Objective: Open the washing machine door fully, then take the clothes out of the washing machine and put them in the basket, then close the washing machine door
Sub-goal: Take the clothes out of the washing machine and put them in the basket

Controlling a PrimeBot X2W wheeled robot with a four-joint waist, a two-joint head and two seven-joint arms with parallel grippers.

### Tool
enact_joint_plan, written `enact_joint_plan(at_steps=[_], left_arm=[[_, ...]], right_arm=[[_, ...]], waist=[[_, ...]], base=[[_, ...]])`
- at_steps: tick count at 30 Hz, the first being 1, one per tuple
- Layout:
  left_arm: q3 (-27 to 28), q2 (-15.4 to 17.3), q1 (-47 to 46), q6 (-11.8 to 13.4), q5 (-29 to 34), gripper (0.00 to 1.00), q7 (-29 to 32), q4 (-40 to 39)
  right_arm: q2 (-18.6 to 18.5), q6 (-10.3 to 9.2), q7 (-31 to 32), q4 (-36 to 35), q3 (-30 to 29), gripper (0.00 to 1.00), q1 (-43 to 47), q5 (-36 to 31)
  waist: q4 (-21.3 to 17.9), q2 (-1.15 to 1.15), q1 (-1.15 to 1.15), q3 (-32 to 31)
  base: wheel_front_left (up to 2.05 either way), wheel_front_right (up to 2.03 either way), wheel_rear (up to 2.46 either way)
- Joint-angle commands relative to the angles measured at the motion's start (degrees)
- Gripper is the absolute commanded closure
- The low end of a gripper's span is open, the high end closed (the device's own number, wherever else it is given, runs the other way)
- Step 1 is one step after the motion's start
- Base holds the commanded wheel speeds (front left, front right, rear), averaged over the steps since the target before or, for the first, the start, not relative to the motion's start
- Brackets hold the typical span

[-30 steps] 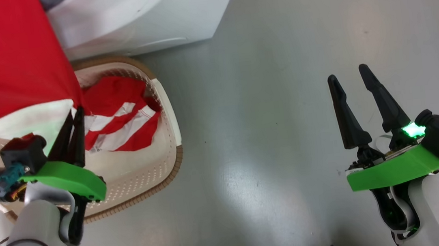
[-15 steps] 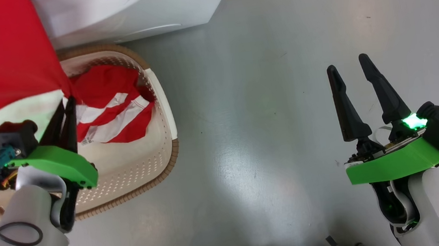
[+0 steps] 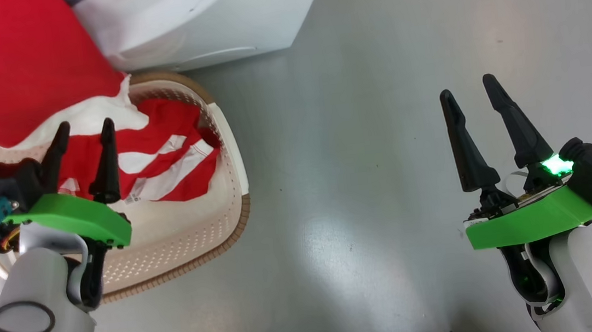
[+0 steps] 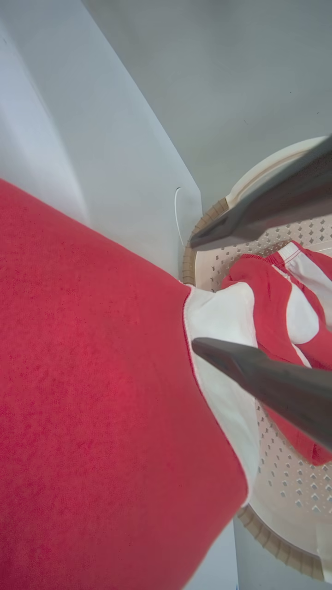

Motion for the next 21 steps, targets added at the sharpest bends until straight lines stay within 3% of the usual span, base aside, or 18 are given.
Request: enact_joint_plan(at_steps=[1, 21], left_arm=[[2.6, 1.6, 2.8, -0.3, 0.8, 0.0, -0.3, -2.8], [13.4, -2.0, 15.6, -0.3, 8.0, 0.0, -0.3, -23.0]], right_arm=[[0.0, 0.43, -0.4, -0.9, 1.1, 0.0, 1.2, -0.9], [0.0, 0.43, -0.4, 0.5, -0.2, 0.0, 4.4, -3.3]], waist=[[0.5, 0.0, 0.0, -1.3], [3.4, 0.0, 0.0, -8.9]], base=[[0.0, 0.0, 0.0], [0.0, 0.0, 0.0]])
